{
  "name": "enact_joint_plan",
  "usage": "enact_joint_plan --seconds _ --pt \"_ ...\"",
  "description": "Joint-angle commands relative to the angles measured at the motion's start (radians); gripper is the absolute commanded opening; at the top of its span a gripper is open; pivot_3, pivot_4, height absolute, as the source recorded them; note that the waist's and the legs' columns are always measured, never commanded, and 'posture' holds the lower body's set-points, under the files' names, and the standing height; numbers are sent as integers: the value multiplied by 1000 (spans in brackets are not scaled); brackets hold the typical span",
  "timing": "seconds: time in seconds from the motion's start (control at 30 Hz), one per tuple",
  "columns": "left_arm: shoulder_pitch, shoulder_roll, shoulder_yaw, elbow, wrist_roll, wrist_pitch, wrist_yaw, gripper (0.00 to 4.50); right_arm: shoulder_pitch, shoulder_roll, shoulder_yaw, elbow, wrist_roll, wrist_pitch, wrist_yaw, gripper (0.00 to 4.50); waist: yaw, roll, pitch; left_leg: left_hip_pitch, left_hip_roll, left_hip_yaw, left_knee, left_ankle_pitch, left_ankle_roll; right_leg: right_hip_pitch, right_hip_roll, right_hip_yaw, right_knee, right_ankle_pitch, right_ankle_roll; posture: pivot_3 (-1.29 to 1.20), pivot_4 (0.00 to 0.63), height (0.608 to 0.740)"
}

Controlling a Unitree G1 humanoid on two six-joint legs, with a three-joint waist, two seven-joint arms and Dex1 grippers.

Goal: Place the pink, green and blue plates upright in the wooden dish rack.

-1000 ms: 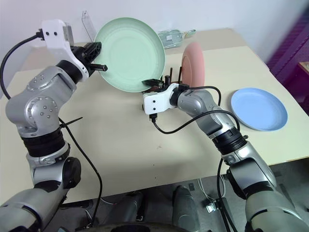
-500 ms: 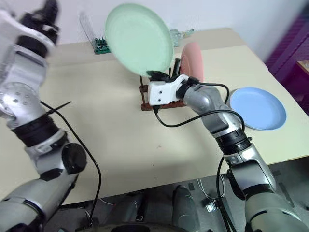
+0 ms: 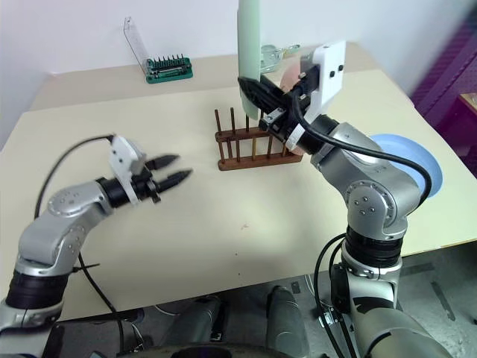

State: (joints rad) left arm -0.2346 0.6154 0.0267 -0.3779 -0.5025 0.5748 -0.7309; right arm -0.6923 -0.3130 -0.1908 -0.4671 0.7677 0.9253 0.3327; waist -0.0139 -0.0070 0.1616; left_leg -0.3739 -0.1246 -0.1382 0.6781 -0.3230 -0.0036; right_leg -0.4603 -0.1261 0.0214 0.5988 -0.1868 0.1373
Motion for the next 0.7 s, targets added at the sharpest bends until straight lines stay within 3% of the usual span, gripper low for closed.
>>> enact_joint_plan --seconds 0.03,0.3,0.7 --pt "13 30 -27 -75 -27 26 -48 2490 -47 -26 -26 24 45 30 -14 0 1 0 0 0 0 0 0 0 0 0 0 0 0 0 0 0 150 740" --pt "11 14 -20 -103 -35 48 -24 2490 -73 -138 15 211 15 29 100 0 2 0 0 0 0 1 0 0 1 1 0 0 -1 0 0 0 150 740" --pt "39 12 -23 -140 -34 57 12 2490 -139 -175 17 407 34 77 223 0 2 0 0 0 0 1 1 0 1 1 0 0 -1 0 0 0 150 740"
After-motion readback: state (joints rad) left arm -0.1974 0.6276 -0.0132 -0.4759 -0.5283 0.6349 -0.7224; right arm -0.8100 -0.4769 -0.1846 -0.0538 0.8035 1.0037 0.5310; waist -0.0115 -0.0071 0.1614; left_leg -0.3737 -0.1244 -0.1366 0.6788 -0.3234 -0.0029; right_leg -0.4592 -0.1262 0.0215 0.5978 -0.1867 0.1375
